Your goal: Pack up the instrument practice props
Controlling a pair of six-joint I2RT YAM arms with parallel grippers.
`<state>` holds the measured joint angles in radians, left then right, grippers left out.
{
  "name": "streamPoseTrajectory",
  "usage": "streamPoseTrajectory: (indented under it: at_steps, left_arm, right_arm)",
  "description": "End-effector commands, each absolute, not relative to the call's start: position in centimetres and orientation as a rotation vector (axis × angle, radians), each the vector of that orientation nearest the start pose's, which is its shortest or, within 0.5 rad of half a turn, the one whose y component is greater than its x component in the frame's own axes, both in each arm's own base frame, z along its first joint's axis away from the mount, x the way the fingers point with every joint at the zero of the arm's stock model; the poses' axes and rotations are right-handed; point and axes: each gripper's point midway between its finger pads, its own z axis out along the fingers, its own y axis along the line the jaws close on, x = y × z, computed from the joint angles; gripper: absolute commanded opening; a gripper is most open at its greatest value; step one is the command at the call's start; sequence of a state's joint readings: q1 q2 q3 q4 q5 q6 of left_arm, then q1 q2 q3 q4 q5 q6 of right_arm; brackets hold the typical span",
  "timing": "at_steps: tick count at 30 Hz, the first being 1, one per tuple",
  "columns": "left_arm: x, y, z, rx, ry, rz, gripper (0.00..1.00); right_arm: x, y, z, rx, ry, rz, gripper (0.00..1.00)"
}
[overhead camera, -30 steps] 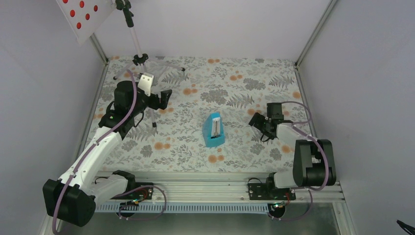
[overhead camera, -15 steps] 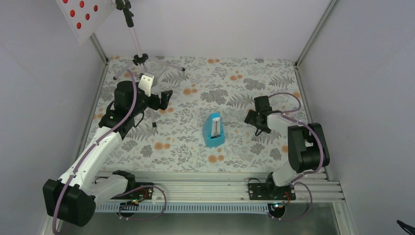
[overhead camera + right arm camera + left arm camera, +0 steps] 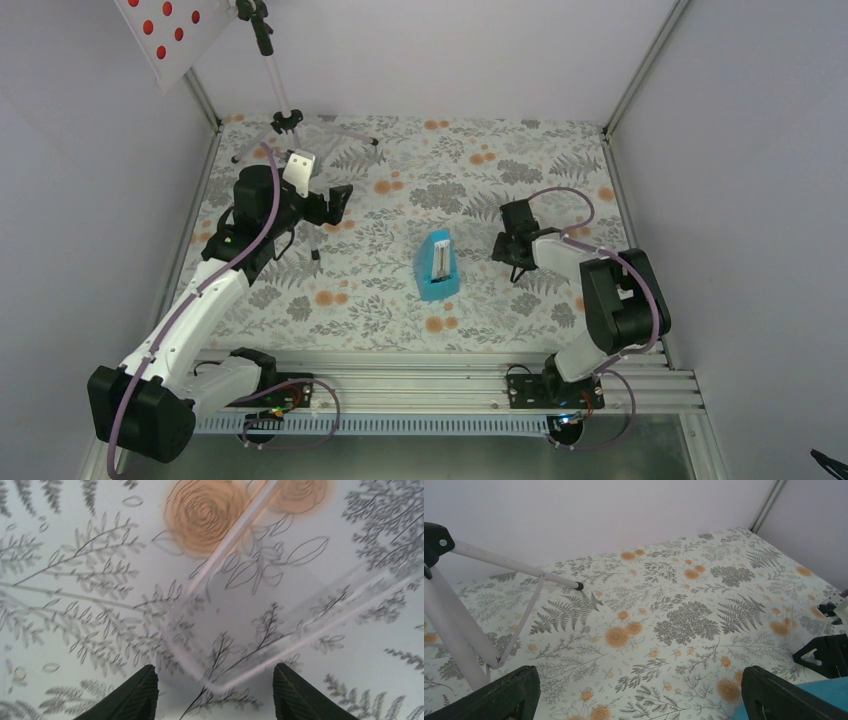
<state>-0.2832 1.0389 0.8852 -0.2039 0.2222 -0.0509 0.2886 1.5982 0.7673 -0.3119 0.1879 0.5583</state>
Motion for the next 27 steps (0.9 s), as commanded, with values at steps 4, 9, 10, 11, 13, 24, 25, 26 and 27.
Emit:
streamPoseTrajectory:
  at_steps: [4,9,10,11,13,24,25,26,27]
  left_arm:
    - [33.8,-13.9,27.5,0.397,1.907,-0.436,1.0]
    - [33.8,-13.8,27.5,0.397,1.908,-0.434,1.0]
    - [33.8,-13.9,27.5,0.397,1.908,-0.434,1.0]
    - [33.8,-13.8,27.5,0.398,1.908,-0.431,1.0]
    - [33.8,-13.8,27.5,0.396,1.909,-0.431,1.0]
    - [33.6,-13.9,27.8,0.401,1.898,-0.436,1.0]
    - [33.6,-13.9,27.8,0.402,1.897,-0.437,1.0]
    - [33.6,-13.9,27.8,0.403,1.898,-0.438,1.0]
    - [33.6,-13.9,27.7,0.402,1.9,-0.438,1.0]
  right_arm:
    - [30.4,7.6,0.2,0.345,2.715,0.061,0.54]
    - [31.0,7.1,0.7,0.471,2.681,0.096,0.78]
    - [31.2,7.1,0.9,0.505,2.671,0.104,0.83]
    - [31.5,7.1,1.1,0.531,2.66,0.116,0.86]
    - [32.3,7.3,1.7,0.587,2.633,0.157,0.9]
    - [34.7,4.4,1.6,0.748,2.588,0.038,0.96]
    - [34.9,4.3,1.6,0.75,2.586,0.03,0.96]
    - [35.1,4.1,1.8,0.751,2.58,0.025,0.96]
    - [35.2,4.0,1.5,0.749,2.588,0.007,0.96]
